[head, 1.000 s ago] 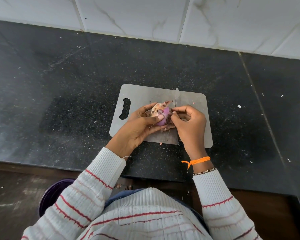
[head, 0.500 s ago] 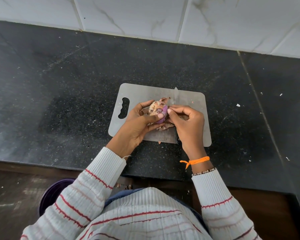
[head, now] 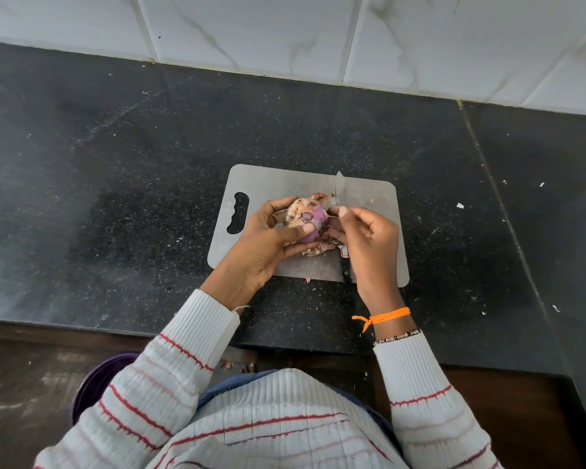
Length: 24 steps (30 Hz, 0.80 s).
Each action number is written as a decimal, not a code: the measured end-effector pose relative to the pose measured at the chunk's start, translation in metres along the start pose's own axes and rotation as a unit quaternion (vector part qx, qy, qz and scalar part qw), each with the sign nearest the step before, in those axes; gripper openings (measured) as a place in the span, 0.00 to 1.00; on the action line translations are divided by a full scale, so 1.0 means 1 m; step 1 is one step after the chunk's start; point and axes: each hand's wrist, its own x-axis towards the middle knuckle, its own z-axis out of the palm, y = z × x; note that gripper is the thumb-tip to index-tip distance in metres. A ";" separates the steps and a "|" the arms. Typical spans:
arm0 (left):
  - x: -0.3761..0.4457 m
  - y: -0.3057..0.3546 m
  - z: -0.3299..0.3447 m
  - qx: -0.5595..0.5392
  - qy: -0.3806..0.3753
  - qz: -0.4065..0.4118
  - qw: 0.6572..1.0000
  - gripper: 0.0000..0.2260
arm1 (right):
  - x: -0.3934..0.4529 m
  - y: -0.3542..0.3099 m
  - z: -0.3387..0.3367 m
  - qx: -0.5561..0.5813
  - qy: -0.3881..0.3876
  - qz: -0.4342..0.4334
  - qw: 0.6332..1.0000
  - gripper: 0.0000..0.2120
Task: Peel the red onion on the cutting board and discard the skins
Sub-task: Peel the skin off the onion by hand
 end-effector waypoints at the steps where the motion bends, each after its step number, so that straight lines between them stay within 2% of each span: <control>1: 0.001 0.000 -0.001 0.001 0.003 -0.001 1.000 0.22 | -0.001 -0.001 0.001 0.003 -0.008 0.001 1.000 0.05; 5: 0.001 -0.001 -0.001 0.006 0.004 -0.005 1.000 0.21 | -0.002 -0.001 0.004 -0.049 0.000 -0.035 0.998 0.00; 7: 0.000 -0.002 -0.001 0.005 -0.006 -0.012 1.000 0.20 | 0.001 0.002 0.004 -0.084 0.017 -0.045 0.995 0.02; 13: 0.001 -0.004 -0.007 -0.067 -0.087 -0.049 0.993 0.20 | 0.006 0.015 0.002 -0.198 0.031 -0.087 0.976 0.01; 16: 0.002 -0.003 -0.010 -0.100 -0.109 -0.055 0.987 0.20 | 0.004 0.019 -0.001 -0.269 0.008 -0.111 0.957 0.01; 21: 0.004 -0.002 -0.014 -0.111 -0.101 -0.054 0.987 0.18 | 0.002 0.018 -0.001 -0.353 -0.008 -0.144 0.924 0.03; 24: 0.004 -0.003 -0.014 -0.088 -0.080 -0.051 0.992 0.12 | 0.003 0.018 -0.002 -0.382 -0.002 -0.146 0.912 0.02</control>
